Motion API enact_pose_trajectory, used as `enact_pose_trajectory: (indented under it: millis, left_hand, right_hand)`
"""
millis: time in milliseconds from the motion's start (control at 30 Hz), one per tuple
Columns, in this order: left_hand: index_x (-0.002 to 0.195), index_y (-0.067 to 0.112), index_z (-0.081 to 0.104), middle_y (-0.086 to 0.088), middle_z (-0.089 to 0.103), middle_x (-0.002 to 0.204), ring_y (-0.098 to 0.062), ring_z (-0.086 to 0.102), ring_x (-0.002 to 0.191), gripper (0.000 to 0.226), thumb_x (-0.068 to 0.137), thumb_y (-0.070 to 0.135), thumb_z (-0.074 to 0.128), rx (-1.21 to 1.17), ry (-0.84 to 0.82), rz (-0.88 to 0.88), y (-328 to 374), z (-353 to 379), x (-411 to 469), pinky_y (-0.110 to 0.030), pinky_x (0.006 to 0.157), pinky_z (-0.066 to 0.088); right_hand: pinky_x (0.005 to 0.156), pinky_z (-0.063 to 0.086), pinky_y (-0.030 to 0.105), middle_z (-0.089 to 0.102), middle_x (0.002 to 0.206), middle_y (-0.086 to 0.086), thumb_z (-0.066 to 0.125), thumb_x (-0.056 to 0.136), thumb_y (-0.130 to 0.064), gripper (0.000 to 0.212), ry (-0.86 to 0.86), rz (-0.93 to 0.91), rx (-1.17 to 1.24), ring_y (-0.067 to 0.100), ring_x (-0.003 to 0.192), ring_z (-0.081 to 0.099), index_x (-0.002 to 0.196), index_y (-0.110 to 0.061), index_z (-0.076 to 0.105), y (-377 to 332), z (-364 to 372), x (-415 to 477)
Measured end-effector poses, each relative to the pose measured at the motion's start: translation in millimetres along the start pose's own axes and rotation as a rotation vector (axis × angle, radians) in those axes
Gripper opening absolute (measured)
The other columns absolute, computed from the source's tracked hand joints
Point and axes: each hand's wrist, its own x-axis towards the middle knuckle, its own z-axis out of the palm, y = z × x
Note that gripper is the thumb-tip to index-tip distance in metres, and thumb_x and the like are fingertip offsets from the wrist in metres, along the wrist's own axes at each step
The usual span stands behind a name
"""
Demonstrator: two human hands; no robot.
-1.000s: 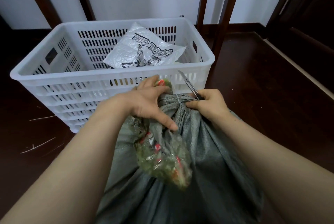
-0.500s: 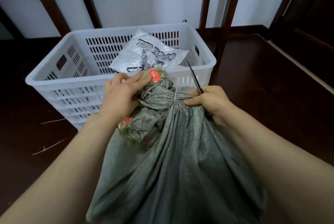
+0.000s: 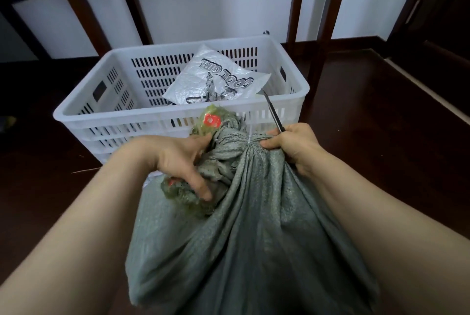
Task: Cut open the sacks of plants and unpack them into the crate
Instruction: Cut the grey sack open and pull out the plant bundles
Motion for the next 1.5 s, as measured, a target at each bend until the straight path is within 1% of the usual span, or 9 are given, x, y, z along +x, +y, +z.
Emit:
enact_pose_trajectory:
  millis: [100, 267, 400, 567, 700, 900, 1133, 1300, 1500]
  left_hand:
    - [0.146, 0.036, 0.028, 0.002, 0.043, 0.145, -0.022, 0.049, 0.123, 0.095, 0.072, -0.004, 0.072, 0.045, 0.433, -0.017, -6, 8, 19, -0.024, 0.089, 0.043]
    - [0.133, 0.039, 0.050, -0.004, 0.045, 0.125, -0.027, 0.036, 0.117, 0.051, 0.089, 0.013, 0.057, 0.427, 1.002, -0.167, -6, 33, 35, -0.039, 0.093, 0.030]
    - [0.142, 0.018, 0.036, -0.016, 0.043, 0.122, -0.029, 0.052, 0.092, 0.053, 0.093, 0.005, 0.051, 0.289, 0.842, -0.202, 24, 50, 43, -0.038, 0.073, 0.048]
    - [0.141, 0.014, 0.039, -0.013, 0.026, 0.136, -0.035, 0.032, 0.129, 0.052, 0.091, 0.026, 0.049, -0.329, 0.596, -0.023, 39, 32, 39, -0.042, 0.112, 0.026]
    - [0.149, 0.028, 0.027, 0.009, -0.012, 0.157, -0.020, -0.009, 0.144, 0.098, 0.066, 0.076, 0.052, -0.253, 0.631, 0.157, 40, 41, 38, -0.043, 0.117, 0.003]
    - [0.152, 0.026, 0.001, 0.000, 0.020, 0.157, -0.018, 0.015, 0.143, 0.131, 0.053, 0.074, 0.070, -0.031, 0.613, 0.202, 31, 56, 55, -0.049, 0.114, 0.025]
    - [0.114, 0.023, 0.060, -0.008, 0.065, 0.109, -0.029, 0.058, 0.103, 0.038, 0.081, 0.043, 0.064, 0.120, 0.894, 0.117, 30, 63, 68, -0.035, 0.080, 0.046]
    - [0.098, 0.020, 0.063, -0.007, 0.067, 0.101, -0.031, 0.061, 0.097, 0.023, 0.079, 0.032, 0.064, 0.076, 0.946, 0.049, 32, 60, 74, -0.035, 0.073, 0.047]
    - [0.097, 0.020, 0.063, -0.008, 0.067, 0.098, -0.032, 0.061, 0.096, 0.022, 0.080, 0.034, 0.062, 0.080, 0.969, 0.012, 35, 58, 76, -0.035, 0.072, 0.046]
  right_hand:
    - [0.061, 0.048, 0.022, 0.063, 0.071, 0.004, 0.075, 0.069, 0.009, 0.023, -0.004, 0.008, 0.016, 0.016, 0.068, 0.060, 0.070, -0.010, 0.062, -1, 1, -1]
    - [0.063, 0.046, 0.025, 0.062, 0.067, 0.003, 0.074, 0.070, 0.008, 0.022, -0.052, 0.050, 0.047, 0.017, 0.064, 0.059, 0.075, -0.009, 0.063, 0, 1, -5]
    - [0.059, 0.041, 0.026, 0.063, 0.058, -0.001, 0.076, 0.067, 0.005, 0.023, -0.078, 0.083, 0.047, 0.016, 0.061, 0.058, 0.075, -0.012, 0.064, -1, 1, -5]
    - [0.031, 0.030, 0.011, 0.061, 0.049, -0.001, 0.074, 0.067, 0.006, 0.021, -0.091, 0.109, 0.127, 0.006, 0.033, 0.052, 0.071, -0.013, 0.064, 2, -10, -4]
    - [0.056, 0.039, 0.027, 0.065, 0.062, 0.008, 0.074, 0.061, 0.006, 0.022, -0.091, 0.090, 0.159, 0.022, 0.060, 0.060, 0.073, -0.010, 0.066, 4, -15, -1]
    - [0.071, 0.039, 0.037, 0.066, 0.063, 0.013, 0.079, 0.033, 0.002, 0.032, -0.125, 0.111, 0.300, 0.032, 0.080, 0.051, 0.062, -0.009, 0.072, 11, -17, 6]
    - [0.032, 0.013, 0.010, 0.047, 0.041, 0.000, 0.073, 0.074, 0.002, 0.017, -0.188, 0.094, 0.017, 0.003, 0.026, 0.024, 0.074, -0.008, 0.059, -4, -27, 0]
    - [0.035, 0.020, 0.014, 0.051, 0.065, 0.000, 0.058, 0.092, -0.039, 0.027, -0.078, -0.106, -0.147, 0.008, 0.035, 0.030, 0.082, -0.014, 0.061, -38, -25, -14]
    - [0.031, 0.025, 0.015, 0.057, 0.064, 0.007, 0.037, 0.102, -0.016, 0.026, -0.263, -0.013, -0.053, 0.009, 0.035, 0.044, 0.083, -0.008, 0.053, -16, -6, -24]
